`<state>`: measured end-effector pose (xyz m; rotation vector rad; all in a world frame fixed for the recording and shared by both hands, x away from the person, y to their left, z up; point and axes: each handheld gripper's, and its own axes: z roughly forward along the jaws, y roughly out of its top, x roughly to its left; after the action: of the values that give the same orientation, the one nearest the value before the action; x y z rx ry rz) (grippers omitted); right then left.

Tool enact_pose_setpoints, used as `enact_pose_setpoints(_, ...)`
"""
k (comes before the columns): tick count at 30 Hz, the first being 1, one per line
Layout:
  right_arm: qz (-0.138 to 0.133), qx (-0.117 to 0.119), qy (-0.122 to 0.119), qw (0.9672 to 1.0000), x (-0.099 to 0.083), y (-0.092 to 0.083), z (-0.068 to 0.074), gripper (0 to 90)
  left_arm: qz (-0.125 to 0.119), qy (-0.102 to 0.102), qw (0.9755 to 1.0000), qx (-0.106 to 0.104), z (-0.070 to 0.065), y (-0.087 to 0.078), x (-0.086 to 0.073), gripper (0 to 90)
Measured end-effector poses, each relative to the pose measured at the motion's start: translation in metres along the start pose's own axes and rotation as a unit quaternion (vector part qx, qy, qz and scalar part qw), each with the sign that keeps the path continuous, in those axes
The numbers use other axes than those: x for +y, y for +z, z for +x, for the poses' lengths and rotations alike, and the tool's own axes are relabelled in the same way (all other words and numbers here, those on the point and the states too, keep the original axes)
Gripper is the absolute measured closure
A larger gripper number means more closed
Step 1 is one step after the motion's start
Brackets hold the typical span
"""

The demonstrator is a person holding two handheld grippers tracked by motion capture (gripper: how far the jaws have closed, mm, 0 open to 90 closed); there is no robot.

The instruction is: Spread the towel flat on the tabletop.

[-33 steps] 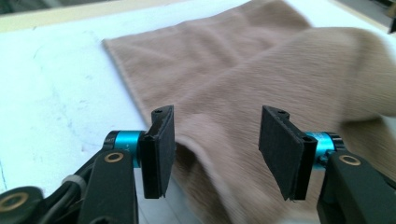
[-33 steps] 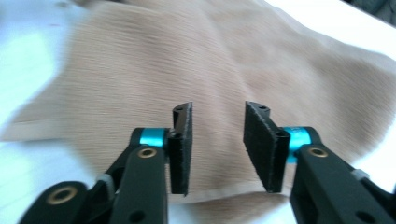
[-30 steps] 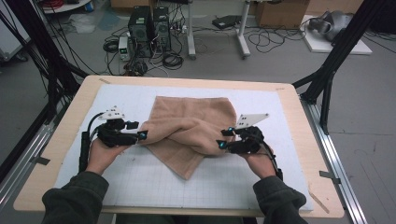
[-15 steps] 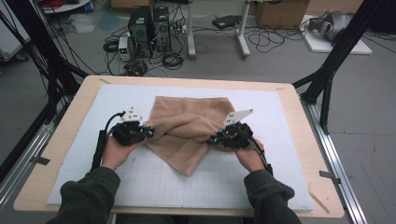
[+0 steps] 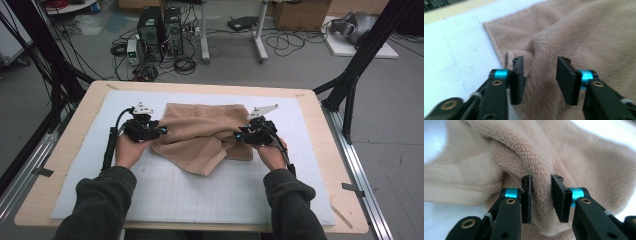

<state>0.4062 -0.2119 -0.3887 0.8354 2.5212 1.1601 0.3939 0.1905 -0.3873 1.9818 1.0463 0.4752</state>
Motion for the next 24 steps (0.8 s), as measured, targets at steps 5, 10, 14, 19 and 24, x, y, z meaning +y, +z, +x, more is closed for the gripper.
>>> enact_pose_setpoints(5,-0.032,0.017,-0.017,0.9992,-0.003,-0.026,0.015,61.0,-0.029,0.011,0.9993,-0.022,-0.016,-0.028,-0.008,51.0)
enact_pose_setpoints(10,-0.035,0.016,-0.038,0.9985,-0.011,-0.037,0.030,60.1,-0.022,0.016,0.9981,-0.056,-0.042,-0.028,-0.021,46.4)
enact_pose_setpoints(14,-0.032,0.017,-0.040,0.9985,-0.019,-0.033,0.034,58.2,-0.011,0.019,0.9960,-0.087,-0.069,-0.012,-0.027,42.4)
enact_pose_setpoints(19,-0.039,0.021,-0.028,0.9986,-0.028,-0.030,0.035,56.1,0.013,0.023,0.9908,-0.132,-0.098,0.012,-0.026,43.1)
enact_pose_setpoints(24,-0.047,0.022,-0.024,0.9984,-0.033,-0.031,0.036,54.9,0.072,0.047,0.9861,-0.142,-0.122,0.038,-0.031,45.3)
